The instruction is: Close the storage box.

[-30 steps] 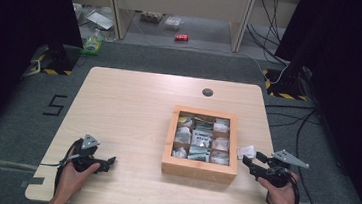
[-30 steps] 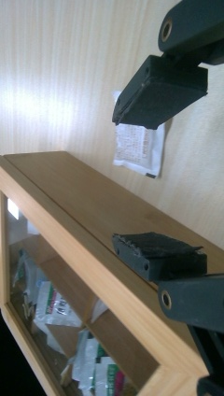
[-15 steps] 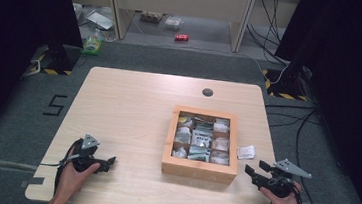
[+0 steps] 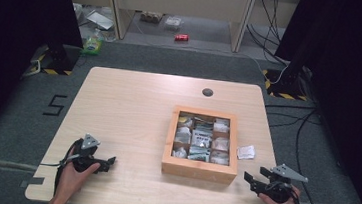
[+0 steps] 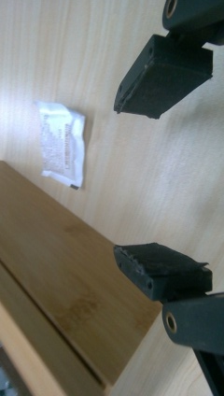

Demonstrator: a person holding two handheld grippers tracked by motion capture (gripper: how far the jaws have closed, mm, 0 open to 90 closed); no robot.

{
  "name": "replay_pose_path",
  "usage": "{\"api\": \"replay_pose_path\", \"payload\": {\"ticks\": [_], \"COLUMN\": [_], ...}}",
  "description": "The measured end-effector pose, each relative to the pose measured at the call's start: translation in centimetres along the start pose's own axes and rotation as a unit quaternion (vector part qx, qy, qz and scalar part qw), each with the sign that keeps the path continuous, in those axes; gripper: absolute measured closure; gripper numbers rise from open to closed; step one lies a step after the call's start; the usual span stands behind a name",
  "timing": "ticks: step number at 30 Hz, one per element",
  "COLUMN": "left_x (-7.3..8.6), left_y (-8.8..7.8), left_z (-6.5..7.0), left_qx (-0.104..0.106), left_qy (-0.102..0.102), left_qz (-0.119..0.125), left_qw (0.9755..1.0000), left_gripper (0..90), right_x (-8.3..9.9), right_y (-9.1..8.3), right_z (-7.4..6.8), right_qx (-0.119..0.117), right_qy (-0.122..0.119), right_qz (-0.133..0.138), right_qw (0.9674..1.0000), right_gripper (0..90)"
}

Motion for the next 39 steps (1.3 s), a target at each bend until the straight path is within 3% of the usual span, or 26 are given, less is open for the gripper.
{"api": "replay_pose_path", "payload": {"ticks": [7,13,25,39], "left_x": [0.0,0.0,0.0,0.0], "left_y": [0.0,0.0,0.0,0.0], "left_z": [0.0,0.0,0.0,0.0], "left_qx": [0.0,0.0,0.0,0.0], "left_qy": [0.0,0.0,0.0,0.0], "left_qz": [0.0,0.0,0.0,0.0], "left_qw": [1.0,1.0,1.0,1.0], "left_gripper": [0.0,0.0,0.0,0.0], "right_x": [0.9,1.8,2.2,2.3], "right_y": [-0.1,0.3,0.8,0.9], "right_z": [0.3,0.6,0.3,0.4], "right_qx": [0.011,0.027,0.044,0.052], "right_qy": [-0.008,-0.02,-0.057,-0.069], "right_qz": [-0.014,-0.041,-0.046,-0.051], "right_qw": [0.9998,0.9986,0.9963,0.9949], "right_gripper": [24.4,20.7,15.6,13.5]}}
Point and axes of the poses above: each handheld gripper's, and its own axes: y roughly forward along the jaws, x roughly out of its underside, z roughly to its right, the point moved 6 cm from there along y, roughly forward along the jaws, and after that the axes turned 9 degrees about x, right-handed, at the moved point
